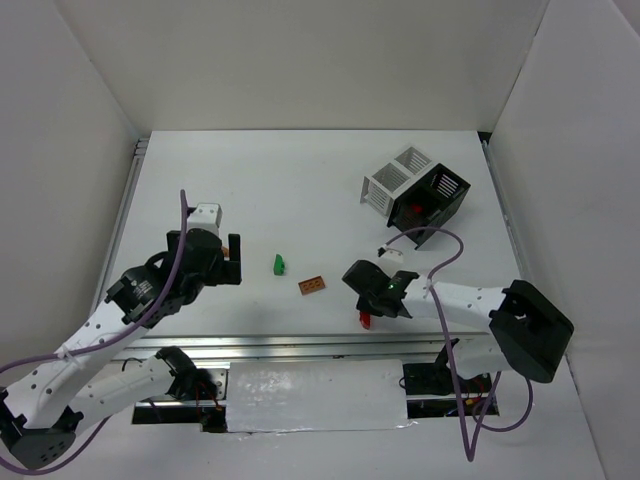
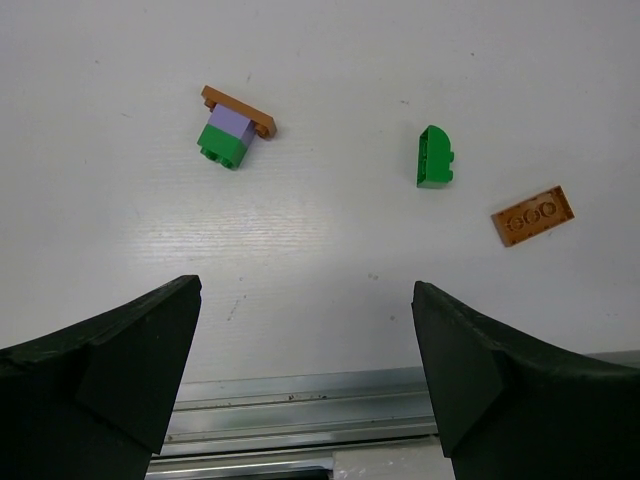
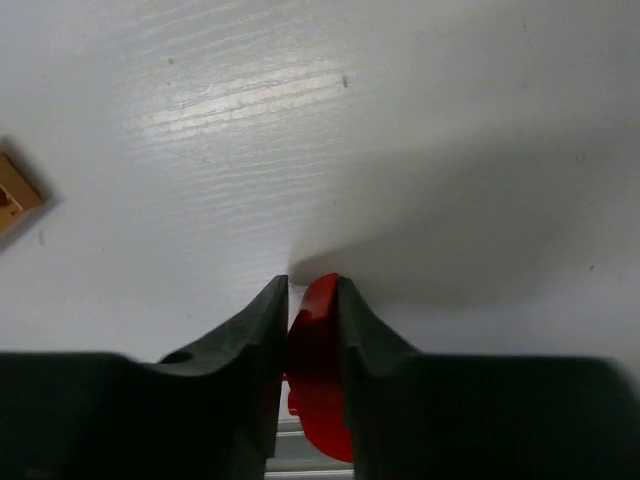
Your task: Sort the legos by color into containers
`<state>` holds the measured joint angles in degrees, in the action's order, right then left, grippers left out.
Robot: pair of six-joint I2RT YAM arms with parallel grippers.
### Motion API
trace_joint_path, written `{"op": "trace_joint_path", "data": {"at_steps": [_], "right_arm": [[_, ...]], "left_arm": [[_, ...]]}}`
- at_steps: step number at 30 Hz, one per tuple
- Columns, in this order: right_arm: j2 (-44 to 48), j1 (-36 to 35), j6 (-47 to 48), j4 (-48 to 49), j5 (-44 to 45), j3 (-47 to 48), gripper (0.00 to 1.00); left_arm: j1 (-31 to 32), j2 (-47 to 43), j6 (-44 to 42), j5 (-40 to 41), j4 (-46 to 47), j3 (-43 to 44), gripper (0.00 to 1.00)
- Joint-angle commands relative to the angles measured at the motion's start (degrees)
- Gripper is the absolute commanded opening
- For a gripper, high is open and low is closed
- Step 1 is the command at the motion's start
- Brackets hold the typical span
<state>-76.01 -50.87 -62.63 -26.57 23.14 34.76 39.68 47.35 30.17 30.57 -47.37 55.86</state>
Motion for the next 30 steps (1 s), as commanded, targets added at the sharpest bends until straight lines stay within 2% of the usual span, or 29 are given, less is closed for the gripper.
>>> {"op": "trace_joint_path", "data": {"at_steps": [1, 2, 3, 6, 8, 11, 13, 14, 17, 22, 27, 30], "right_arm": [[-1.5, -0.4, 1.4, 1.1, 1.6, 3.4, 0.12], [-1.9, -0.3, 1.6, 0.7, 1.9, 4.3, 0.03], [-2.0, -0.3, 2.9, 0.4, 2.1, 5.2, 0.0], [0.7, 0.4, 7.8, 2.0, 2.4, 7.9, 0.0], [5.9, 2.3, 12.0, 3.7, 3.4, 9.7, 0.0], [11.1, 8.8, 23.9, 6.2, 5.0, 13.0, 0.0], [12.0, 14.8, 28.5, 8.0, 5.1, 15.3, 0.0], [11.5, 16.6, 32.5, 8.3, 5.4, 18.3, 0.0], [6.3, 23.6, 36.5, 6.5, 6.4, 26.2, 0.0], [-7.2, 35.2, 35.8, -3.5, 5.3, 41.8, 0.0], [-14.4, 38.6, 36.1, -6.0, 4.7, 47.1, 0.0], [-15.7, 40.1, 35.4, -6.0, 4.4, 47.9, 0.01]], "left_arm": [[0.1, -1.3, -0.6, -0.1, 2.4, -0.1, 1.0], [0.1, -1.4, -0.7, -0.1, 2.4, -0.2, 1.0], [0.1, -1.4, -0.7, -0.2, 2.4, -0.2, 0.99], [0.1, -1.5, -0.6, 0.0, 2.5, -0.3, 0.99], [0.1, -1.6, -0.6, -0.1, 2.6, -0.4, 1.0], [0.1, -1.5, -0.6, -0.1, 2.9, -0.6, 1.0], [0.1, -1.5, -0.7, -0.2, 3.0, -0.7, 1.0], [0.1, -1.6, -0.8, -0.2, 3.3, -0.7, 0.99], [0.0, -1.5, -0.7, -0.2, 3.3, -0.8, 1.0], [0.0, -1.6, -0.1, 0.8, 2.9, -0.8, 0.99], [-0.7, -1.2, -0.6, -0.2, 3.3, -1.0, 1.0], [-1.0, -0.5, -0.6, -0.2, 3.4, -0.8, 1.0]]}}
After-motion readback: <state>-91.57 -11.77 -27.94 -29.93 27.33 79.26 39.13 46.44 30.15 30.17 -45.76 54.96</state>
